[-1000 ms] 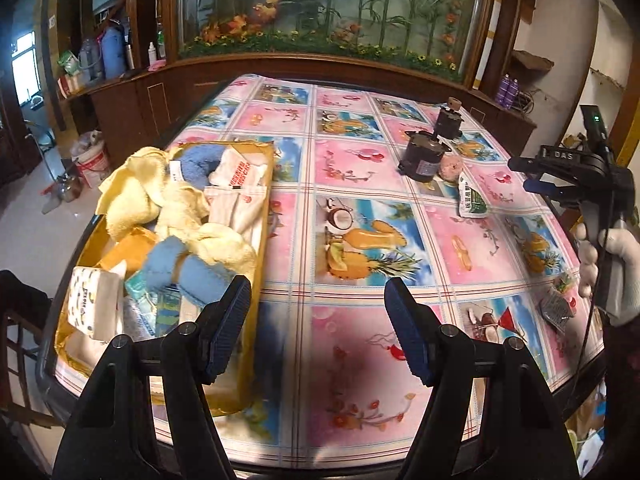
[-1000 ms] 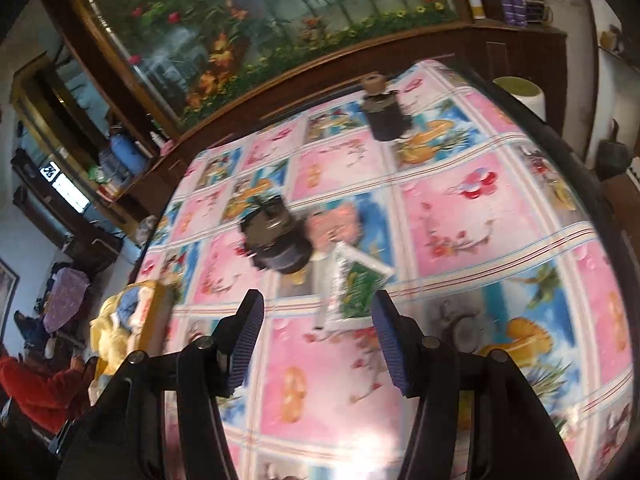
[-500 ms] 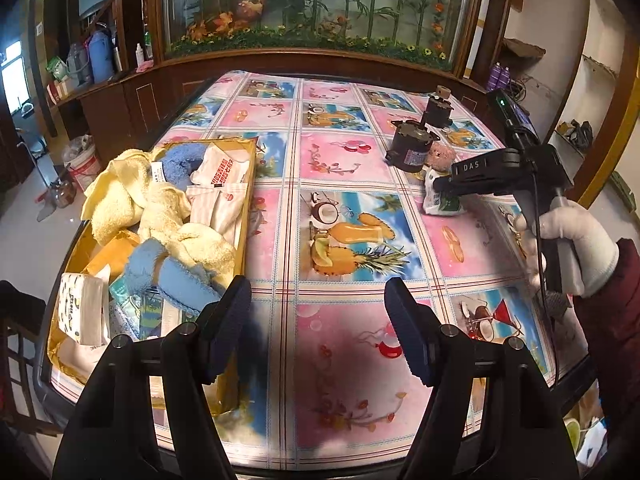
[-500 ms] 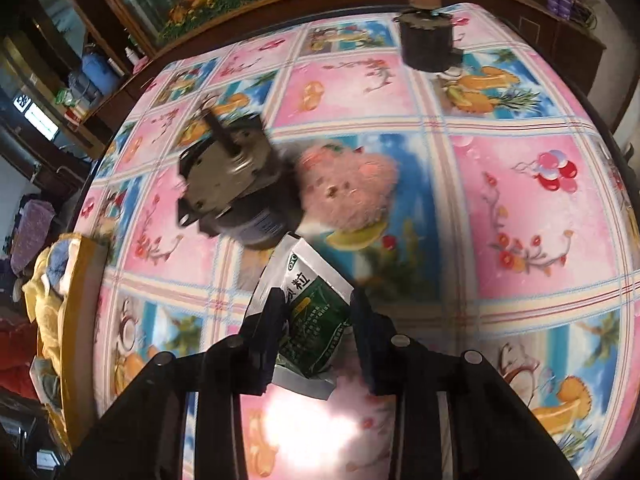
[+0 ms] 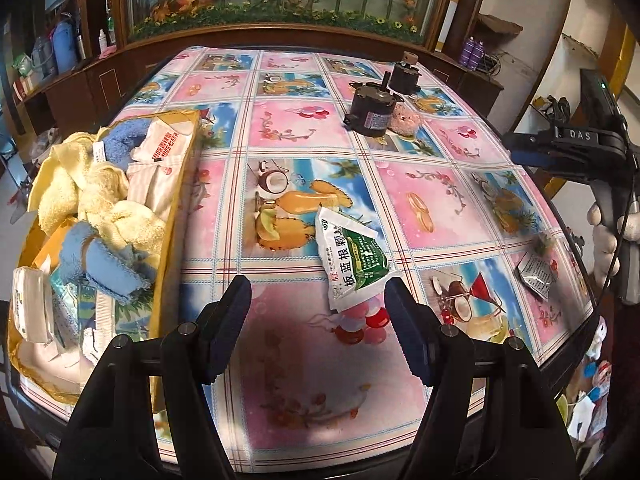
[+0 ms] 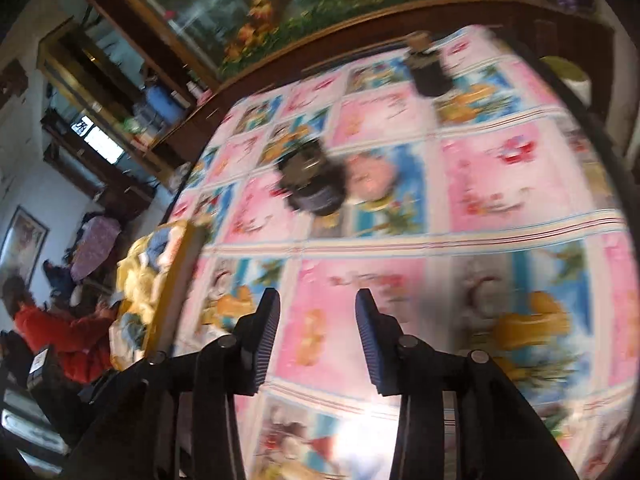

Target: Organize soft objects

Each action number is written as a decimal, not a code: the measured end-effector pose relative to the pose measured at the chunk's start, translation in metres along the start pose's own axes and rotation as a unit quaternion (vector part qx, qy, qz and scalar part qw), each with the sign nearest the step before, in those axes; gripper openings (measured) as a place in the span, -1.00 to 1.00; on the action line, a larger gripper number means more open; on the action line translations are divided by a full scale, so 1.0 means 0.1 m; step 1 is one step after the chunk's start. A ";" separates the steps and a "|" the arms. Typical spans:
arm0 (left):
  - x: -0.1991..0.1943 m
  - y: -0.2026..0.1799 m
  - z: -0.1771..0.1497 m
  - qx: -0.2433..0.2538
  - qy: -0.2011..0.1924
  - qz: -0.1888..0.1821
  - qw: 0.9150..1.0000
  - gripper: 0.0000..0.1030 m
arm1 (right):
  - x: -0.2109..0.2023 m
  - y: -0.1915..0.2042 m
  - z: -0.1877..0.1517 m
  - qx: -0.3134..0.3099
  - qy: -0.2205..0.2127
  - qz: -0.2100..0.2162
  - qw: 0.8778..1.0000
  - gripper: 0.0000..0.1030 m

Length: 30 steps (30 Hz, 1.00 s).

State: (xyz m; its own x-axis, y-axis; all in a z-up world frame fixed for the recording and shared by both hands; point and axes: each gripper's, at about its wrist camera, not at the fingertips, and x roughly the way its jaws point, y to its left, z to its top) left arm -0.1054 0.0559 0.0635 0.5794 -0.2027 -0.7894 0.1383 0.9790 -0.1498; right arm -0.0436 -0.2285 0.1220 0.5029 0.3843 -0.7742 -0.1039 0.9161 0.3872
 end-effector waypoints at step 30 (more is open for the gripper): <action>0.75 -0.17 0.35 0.031 0.027 0.051 0.998 0.35 | -0.17 -0.43 -1.19 0.098 0.036 -0.002 0.995 0.07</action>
State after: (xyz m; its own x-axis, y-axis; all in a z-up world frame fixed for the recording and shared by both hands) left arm -0.0364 0.0229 0.0274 0.5488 -0.0981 -0.8302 0.1313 0.9909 -0.0304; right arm -0.1498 -0.2608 0.0589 0.4390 0.3946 -0.8072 0.0706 0.8805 0.4688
